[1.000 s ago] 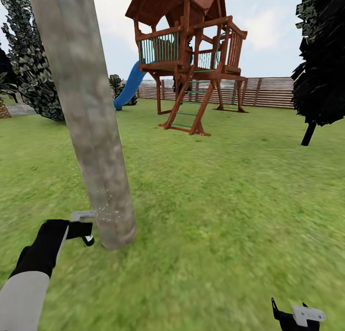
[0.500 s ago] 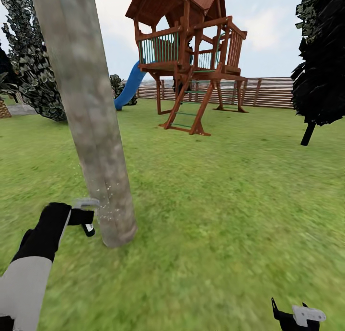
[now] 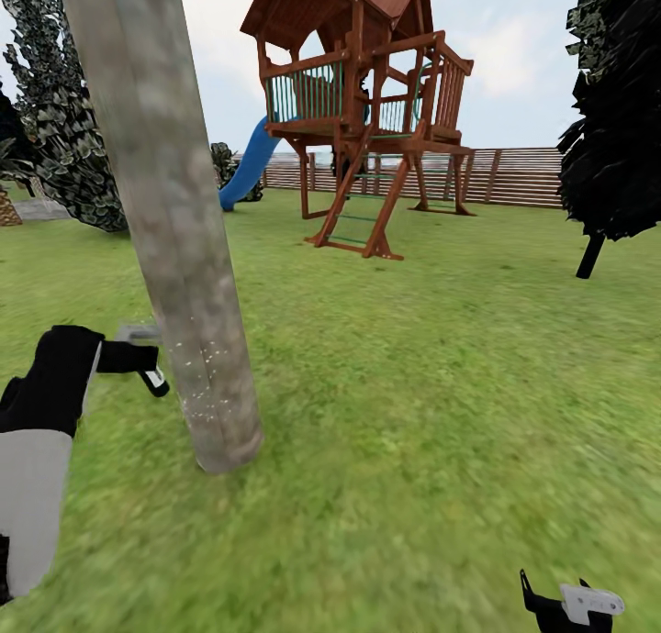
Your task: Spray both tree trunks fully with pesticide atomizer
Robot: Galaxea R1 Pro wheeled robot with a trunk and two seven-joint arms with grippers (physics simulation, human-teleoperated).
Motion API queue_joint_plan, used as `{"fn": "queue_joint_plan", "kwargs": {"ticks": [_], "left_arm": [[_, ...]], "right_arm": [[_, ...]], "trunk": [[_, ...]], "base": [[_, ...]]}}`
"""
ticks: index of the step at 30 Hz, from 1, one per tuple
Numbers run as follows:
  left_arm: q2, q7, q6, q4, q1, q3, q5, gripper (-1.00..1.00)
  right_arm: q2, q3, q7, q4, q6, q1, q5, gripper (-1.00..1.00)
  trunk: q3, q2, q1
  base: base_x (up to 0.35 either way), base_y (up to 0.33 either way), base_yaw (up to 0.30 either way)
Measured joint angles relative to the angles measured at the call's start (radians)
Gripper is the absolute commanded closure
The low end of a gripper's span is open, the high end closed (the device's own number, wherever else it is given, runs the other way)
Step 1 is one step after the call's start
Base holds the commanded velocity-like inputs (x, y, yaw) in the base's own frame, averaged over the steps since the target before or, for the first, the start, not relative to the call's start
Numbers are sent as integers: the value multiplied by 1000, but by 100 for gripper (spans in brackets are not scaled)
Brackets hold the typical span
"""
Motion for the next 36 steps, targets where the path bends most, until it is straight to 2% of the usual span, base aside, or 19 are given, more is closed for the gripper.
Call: {"fn": "queue_joint_plan", "kwargs": {"ticks": [2, 4, 6, 8, 9, 10, 11, 13, 19, 23, 27, 33, 36], "left_arm": [[7, 0, 4, 1, -29, -1, -2, 100], [15, 2, 0, 21, -25, -2, -7, 100], [48, 4, -14, 100, 1, 4, -17, 100], [58, 3, -27, 144, 32, 0, -5, 100], [55, 2, -31, 144, 45, -4, 0, 100], [45, 2, -32, 143, 57, -20, 5, 100], [29, 4, -33, 141, 67, -53, 8, 100], [19, 5, -34, 142, 71, -72, 4, 100], [27, 16, -35, 156, 78, -66, -6, 100], [26, 94, -33, 157, 94, -65, -3, 100], [22, 98, -33, 154, 99, -64, 5, 100], [18, 94, -31, 153, 100, -59, 12, 100], [18, 95, -31, 153, 100, -61, 85, 100]], "right_arm": [[0, 0, 0, 0, 0, 0, 0, -100], [0, 0, 0, 0, 0, 0, 0, -100], [0, 0, 0, 0, 1, 0, 0, -100], [0, 0, 0, 0, 1, 0, 0, -100], [0, 0, 0, 0, 1, 0, 0, -100], [0, 0, 0, 0, 1, 0, 0, -100], [0, 0, 0, 0, 1, 0, 0, -100], [0, 0, 0, 0, 0, 0, 0, -100], [0, 0, 0, 0, 0, 0, -1, -100], [0, 0, 0, 0, 0, 0, -1, -100], [1, 0, 0, 0, 0, 0, -1, -100], [1, 0, 0, 0, 0, 0, -1, -100], [1, 0, 0, 0, 0, 0, -1, -100]], "trunk": [[0, 0, 0], [0, 0, 0], [0, 0, 0], [0, 0, 0], [0, 0, 0], [0, 0, 0], [0, 0, 0], [0, 0, 0], [0, 0, 0], [0, 0, 0], [0, 0, 0], [0, 0, 0], [0, 0, 0]], "base": [[0, 0, 0], [0, 0, 0], [0, 0, 0], [0, 0, 0], [0, 0, 0], [0, 0, 0], [0, 0, 0], [0, 0, 0], [70, -173, 0], [-10, -259, 0], [-179, -250, 34], [-49, -263, 250], [72, -271, 277]]}}
